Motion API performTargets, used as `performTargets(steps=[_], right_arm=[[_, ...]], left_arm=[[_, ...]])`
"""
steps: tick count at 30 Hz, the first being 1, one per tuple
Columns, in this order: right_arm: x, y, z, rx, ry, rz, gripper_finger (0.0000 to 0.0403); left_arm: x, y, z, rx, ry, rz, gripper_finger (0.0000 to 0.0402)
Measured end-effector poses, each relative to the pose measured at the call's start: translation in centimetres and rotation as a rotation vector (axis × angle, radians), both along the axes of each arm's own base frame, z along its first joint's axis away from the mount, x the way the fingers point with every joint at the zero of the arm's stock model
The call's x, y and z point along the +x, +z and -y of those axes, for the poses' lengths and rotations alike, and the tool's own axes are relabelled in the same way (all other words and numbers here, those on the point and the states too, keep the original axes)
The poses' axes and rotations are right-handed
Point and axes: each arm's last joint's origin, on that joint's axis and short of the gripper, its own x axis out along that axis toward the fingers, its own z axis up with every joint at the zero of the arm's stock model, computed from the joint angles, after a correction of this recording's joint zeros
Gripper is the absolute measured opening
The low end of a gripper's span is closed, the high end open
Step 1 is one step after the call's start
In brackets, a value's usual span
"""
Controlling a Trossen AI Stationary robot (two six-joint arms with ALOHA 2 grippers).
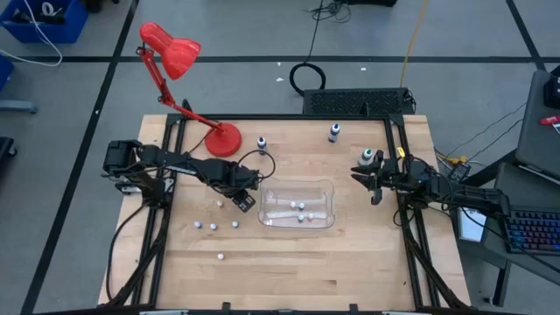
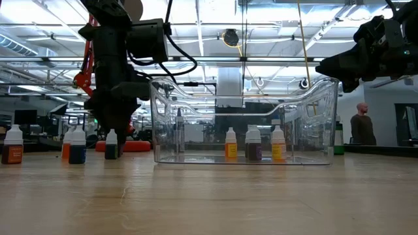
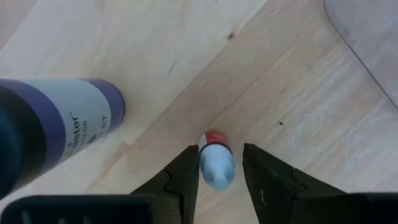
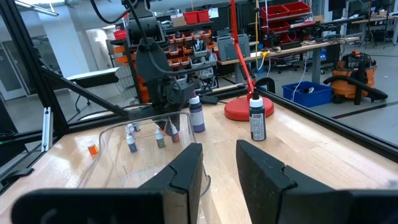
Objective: Pick & Place food coloring
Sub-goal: Put the top small red food coloring bottle into the transparent bin
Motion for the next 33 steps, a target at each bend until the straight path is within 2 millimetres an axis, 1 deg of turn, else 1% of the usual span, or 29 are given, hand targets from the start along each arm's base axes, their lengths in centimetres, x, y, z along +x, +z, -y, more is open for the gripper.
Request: performTargets(steps=[10,12,16,17,22,25,28,33], right_arm=[[0.0,0.0,0.0,0.0,0.0,0.0,0.0089],[0.0,0.0,0.0,0.0,0.0,0.0,0.0089],[0.0,0.0,0.0,0.0,0.0,0.0,0.0089],[0.0,0.0,0.0,0.0,0.0,0.0,0.0089],[0.0,0.0,0.0,0.0,0.0,0.0,0.0089],[0.0,0.0,0.0,0.0,0.0,0.0,0.0089],[0.0,0.0,0.0,0.0,0.0,0.0,0.0089],[0.0,0.0,0.0,0.0,0.0,0.0,0.0089]], left_arm=[[0.0,0.0,0.0,0.007,-0.04,0.001,0.0123],[0.1,0.0,0.0,0.008,-0.042,0.004,0.011],[0.1,0.0,0.0,0.009,-0.051,0.01,0.0063],[0.2,0.0,0.0,0.009,-0.052,0.014,0.0057],[0.4,0.1,0.0,0.012,-0.065,0.028,0.0057],[0.9,0.9,0.1,0.014,-0.077,0.05,0.0057],[1.6,2.0,0.3,0.022,-0.117,0.078,0.0057],[2.9,5.2,1.2,0.048,-0.178,0.1,0.0057]])
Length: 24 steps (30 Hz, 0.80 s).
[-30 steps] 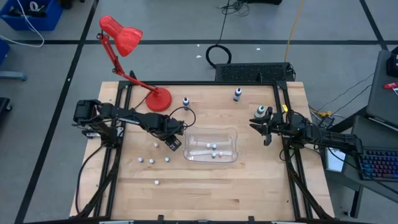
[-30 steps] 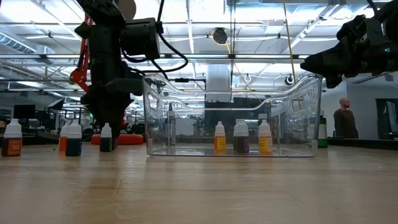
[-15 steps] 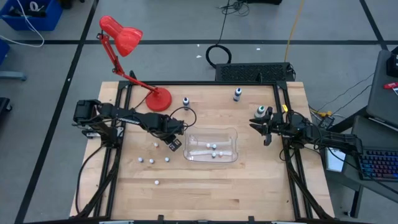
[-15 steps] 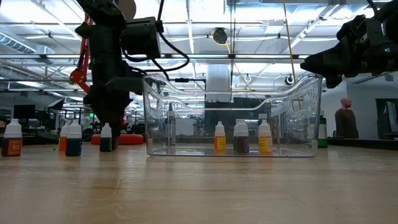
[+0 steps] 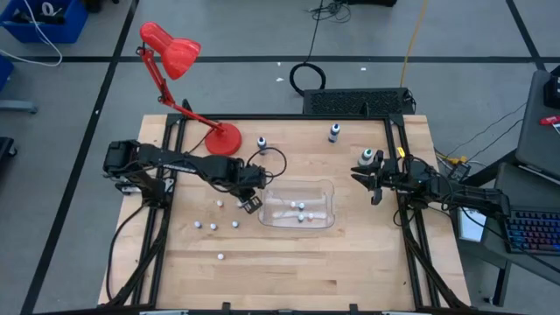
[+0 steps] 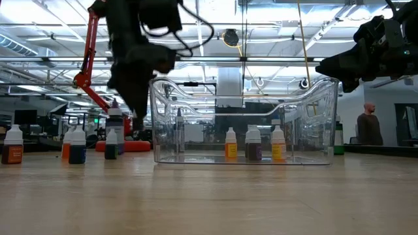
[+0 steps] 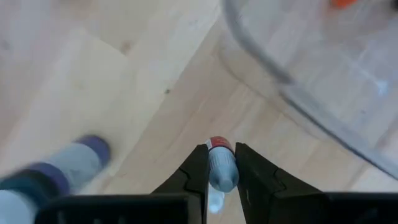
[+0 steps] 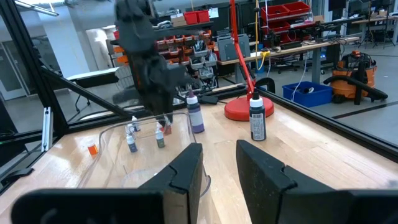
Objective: Pick & Place food coloring
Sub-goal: Put the top small red food coloring bottle into the transparent bin
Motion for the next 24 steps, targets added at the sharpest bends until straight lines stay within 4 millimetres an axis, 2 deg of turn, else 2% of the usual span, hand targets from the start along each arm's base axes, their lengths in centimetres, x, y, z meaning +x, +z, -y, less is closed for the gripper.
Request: performTargets(steps=[7,13,18,24], right_arm=[[0.0,0.0,0.0,0.0,0.0,0.0,0.0089],[0.0,0.0,0.0,0.0,0.0,0.0,0.0089],[0.0,0.0,0.0,0.0,0.0,0.0,0.0089],[0.0,0.0,0.0,0.0,0.0,0.0,0.0089]], left_arm=[[0.2,5.3,1.1,0.137,0.001,-0.051,0.0057],[1.3,8.8,2.0,0.154,-0.062,0.083,0.0057],[2.4,10.4,2.3,0.151,-0.138,0.213,0.0057],[3.3,10.9,2.5,0.14,-0.216,0.307,0.0057]])
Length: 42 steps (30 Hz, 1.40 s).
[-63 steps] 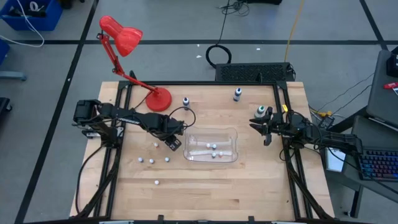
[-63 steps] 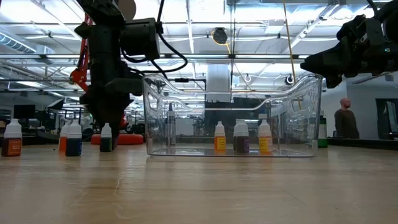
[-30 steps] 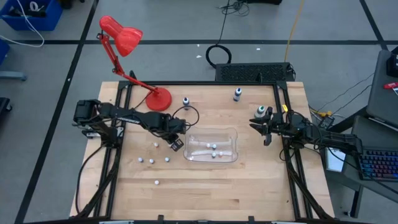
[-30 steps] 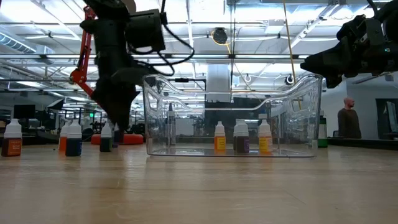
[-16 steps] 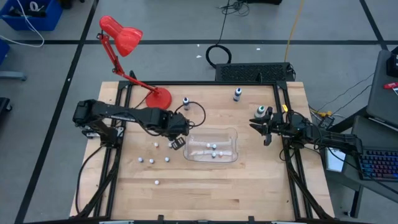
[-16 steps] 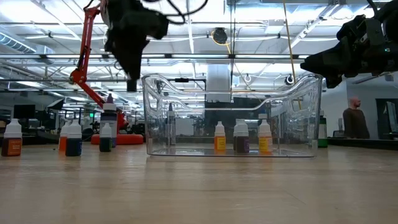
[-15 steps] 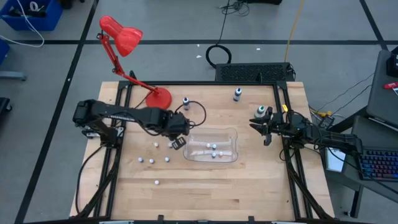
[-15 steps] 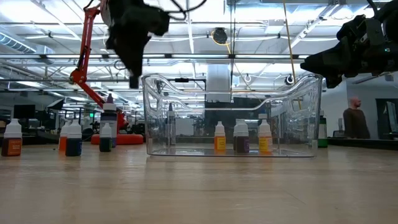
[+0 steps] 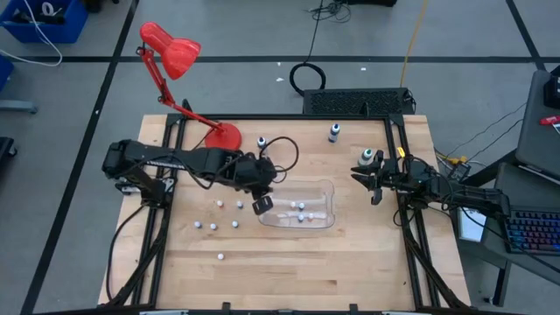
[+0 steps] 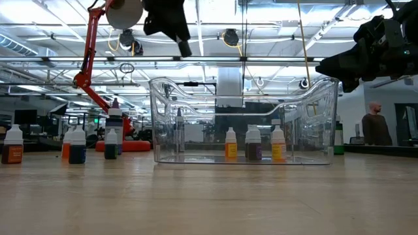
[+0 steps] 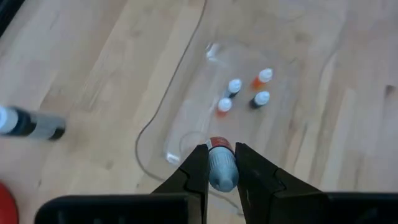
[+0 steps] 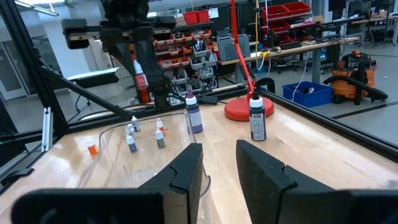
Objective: Pick & Place food coloring
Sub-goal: Put the top small red food coloring bottle into the transparent bin
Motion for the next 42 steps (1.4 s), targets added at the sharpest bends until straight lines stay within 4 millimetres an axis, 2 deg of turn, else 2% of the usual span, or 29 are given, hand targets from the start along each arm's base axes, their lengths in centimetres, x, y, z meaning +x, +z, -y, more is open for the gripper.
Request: performTargets(steps=[5,12,19,28,34,42], right_arm=[[0.0,0.0,0.0,0.0,0.0,0.0,0.0089],[0.0,0.0,0.0,0.0,0.0,0.0,0.0089],[0.0,0.0,0.0,0.0,0.0,0.0,0.0089],[0.0,0.0,0.0,0.0,0.0,0.0,0.0089],[0.0,0.0,0.0,0.0,0.0,0.0,0.0089],[0.0,0.0,0.0,0.0,0.0,0.0,0.0089]], left_arm=[[0.9,-0.8,0.0,-0.001,-0.01,-0.003,0.0057],[4.4,-5.4,0.3,-0.07,-0.101,-0.137,0.0057],[6.9,-8.4,0.6,-0.051,-0.125,-0.242,0.0057],[8.1,-12.4,0.5,-0.011,-0.101,-0.351,0.0057],[8.4,-14.0,0.4,0.019,-0.077,-0.39,0.0057],[8.6,-14.7,0.2,0.015,-0.066,-0.362,0.0057]])
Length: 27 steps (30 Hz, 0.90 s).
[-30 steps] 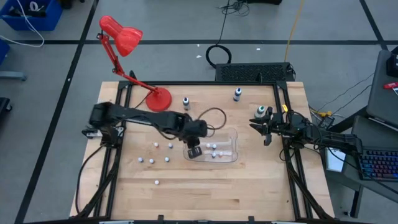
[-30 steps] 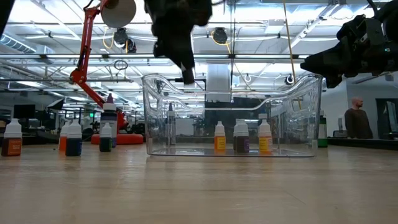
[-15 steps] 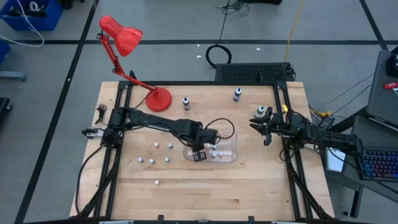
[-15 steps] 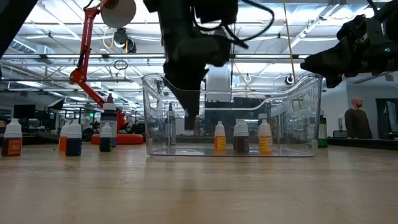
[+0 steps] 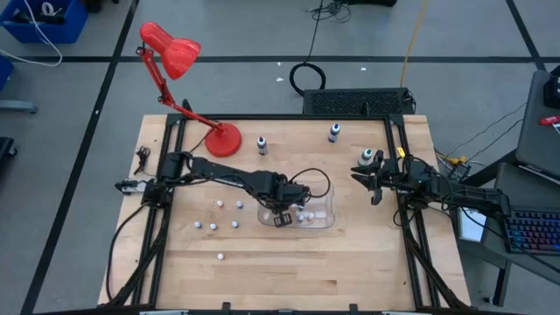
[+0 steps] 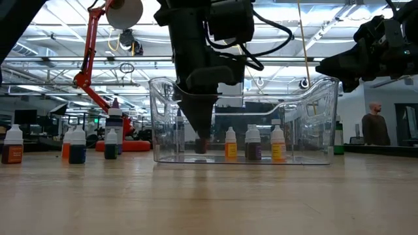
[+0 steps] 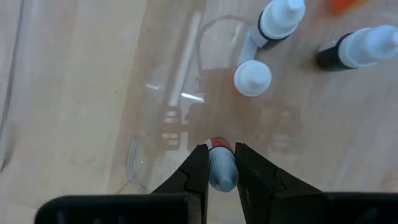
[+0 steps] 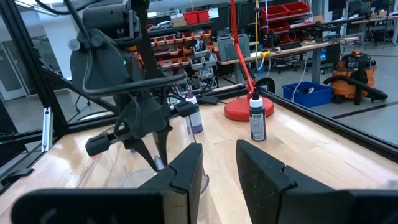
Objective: Pick & Place food coloring
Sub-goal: Put the top small red food coloring bottle into the transparent bin
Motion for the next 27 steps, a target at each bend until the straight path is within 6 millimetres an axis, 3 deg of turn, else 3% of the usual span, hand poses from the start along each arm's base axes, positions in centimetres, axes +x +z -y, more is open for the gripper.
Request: performTargets(steps=[27], right_arm=[[0.0,0.0,0.0,0.0,0.0,0.0,0.0089]], left_arm=[[0.0,0.0,-1.6,-0.043,0.032,-0.008,0.0057]])
